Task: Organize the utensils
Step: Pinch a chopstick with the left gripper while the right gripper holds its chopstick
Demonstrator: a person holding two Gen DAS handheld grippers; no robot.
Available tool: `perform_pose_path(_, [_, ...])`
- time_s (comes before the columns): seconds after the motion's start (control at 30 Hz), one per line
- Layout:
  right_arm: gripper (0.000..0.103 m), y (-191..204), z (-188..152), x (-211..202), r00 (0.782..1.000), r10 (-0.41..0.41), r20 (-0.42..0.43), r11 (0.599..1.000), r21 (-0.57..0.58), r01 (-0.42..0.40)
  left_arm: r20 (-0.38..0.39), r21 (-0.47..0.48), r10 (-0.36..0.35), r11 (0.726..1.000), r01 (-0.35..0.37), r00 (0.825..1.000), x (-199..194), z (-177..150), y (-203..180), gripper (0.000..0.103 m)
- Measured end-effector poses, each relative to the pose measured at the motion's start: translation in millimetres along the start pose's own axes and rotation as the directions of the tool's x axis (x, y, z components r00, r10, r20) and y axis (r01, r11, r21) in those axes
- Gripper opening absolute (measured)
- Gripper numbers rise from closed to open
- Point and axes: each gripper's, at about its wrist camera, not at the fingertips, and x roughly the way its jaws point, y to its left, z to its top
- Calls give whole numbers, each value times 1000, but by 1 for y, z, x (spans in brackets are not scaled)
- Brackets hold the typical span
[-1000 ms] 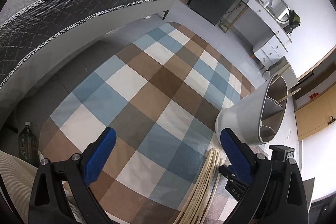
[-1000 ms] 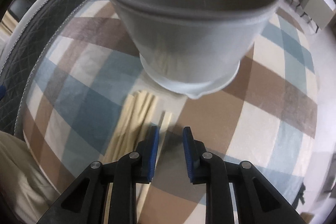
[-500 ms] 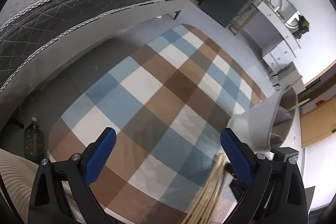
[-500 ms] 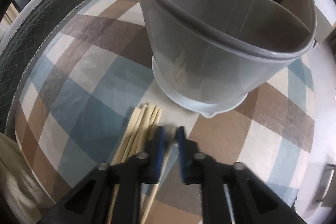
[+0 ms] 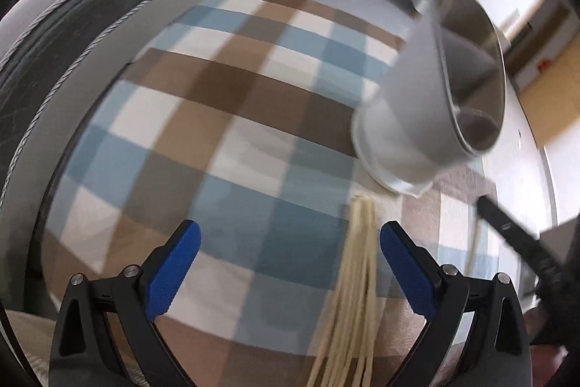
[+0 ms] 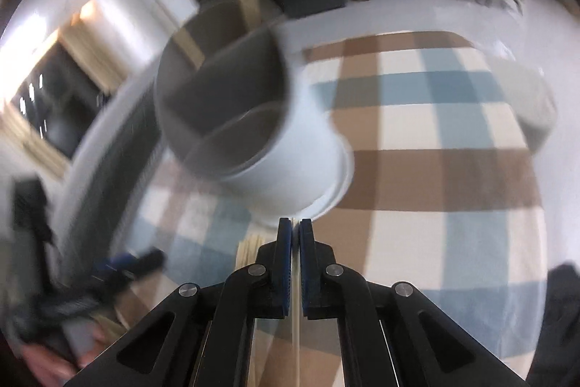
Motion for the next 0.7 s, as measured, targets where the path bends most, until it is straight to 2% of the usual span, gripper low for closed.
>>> perform_pose_path(0.1, [3, -34, -3, -20, 994, 73, 77, 990, 117, -82, -35, 35, 21, 999, -20, 999, 15, 0, -11, 84])
perform_pose_path(0.23, [3, -65, -12, -31, 975, 140, 173, 949, 257, -182, -90, 17, 16, 1000, -15, 996, 33, 2, -13, 71])
perform_pose_path(0.33, [4, -62, -5, -35, 966, 136, 220, 949, 252, -191, -112, 15, 24, 1000, -23, 993, 44, 3, -16, 64])
perform_pose_path(0.5, [4, -54, 0, -42, 952, 144, 271, 961, 190, -200, -108, 37, 17, 999, -13, 994, 47, 4, -25, 60])
perform_pose_path(0.6, [4, -55, 2, -38, 948, 152, 278, 961, 183, -207, -141, 64, 16, 998, -7, 990, 54, 4, -32, 49])
perform_pose_path(0.7, [4, -59, 3, -35, 946, 156, 283, 958, 189, -214, -134, 81, 12, 997, -1, 991, 55, 4, -36, 36])
